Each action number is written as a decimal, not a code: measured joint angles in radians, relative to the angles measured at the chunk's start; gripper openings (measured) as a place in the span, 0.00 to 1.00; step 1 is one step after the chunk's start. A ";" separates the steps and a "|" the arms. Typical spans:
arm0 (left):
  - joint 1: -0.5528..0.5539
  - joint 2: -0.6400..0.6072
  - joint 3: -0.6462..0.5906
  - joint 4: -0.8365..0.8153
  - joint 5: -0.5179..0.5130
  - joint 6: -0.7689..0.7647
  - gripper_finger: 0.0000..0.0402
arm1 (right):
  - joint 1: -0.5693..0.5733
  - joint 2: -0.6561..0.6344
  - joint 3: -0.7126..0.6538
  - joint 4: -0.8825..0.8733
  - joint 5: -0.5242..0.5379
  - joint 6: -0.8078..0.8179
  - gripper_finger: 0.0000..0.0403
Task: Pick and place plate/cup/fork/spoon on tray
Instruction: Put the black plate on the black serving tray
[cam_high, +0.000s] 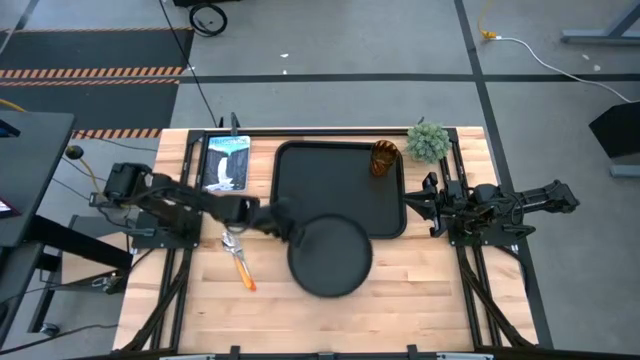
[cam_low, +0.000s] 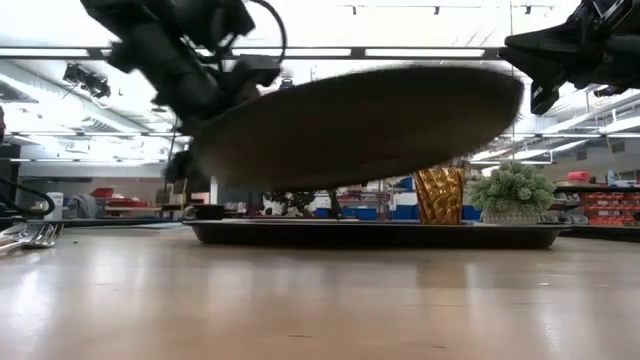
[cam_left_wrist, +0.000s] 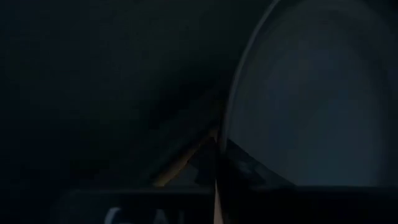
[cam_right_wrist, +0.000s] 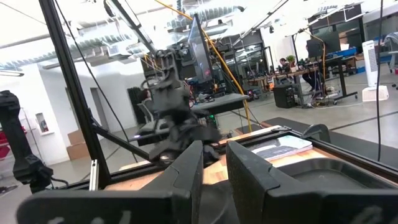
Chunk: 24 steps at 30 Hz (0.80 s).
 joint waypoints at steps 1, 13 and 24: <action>0.027 0.000 0.004 0.010 0.015 0.012 0.03 | 0.000 0.000 0.000 0.000 0.000 0.000 0.19; 0.289 0.145 0.351 -0.243 0.016 0.307 0.03 | 0.000 0.000 0.000 0.006 0.000 0.000 0.19; 0.431 0.387 0.549 -0.330 0.115 0.406 0.03 | 0.000 0.000 0.000 0.006 -0.001 0.000 0.19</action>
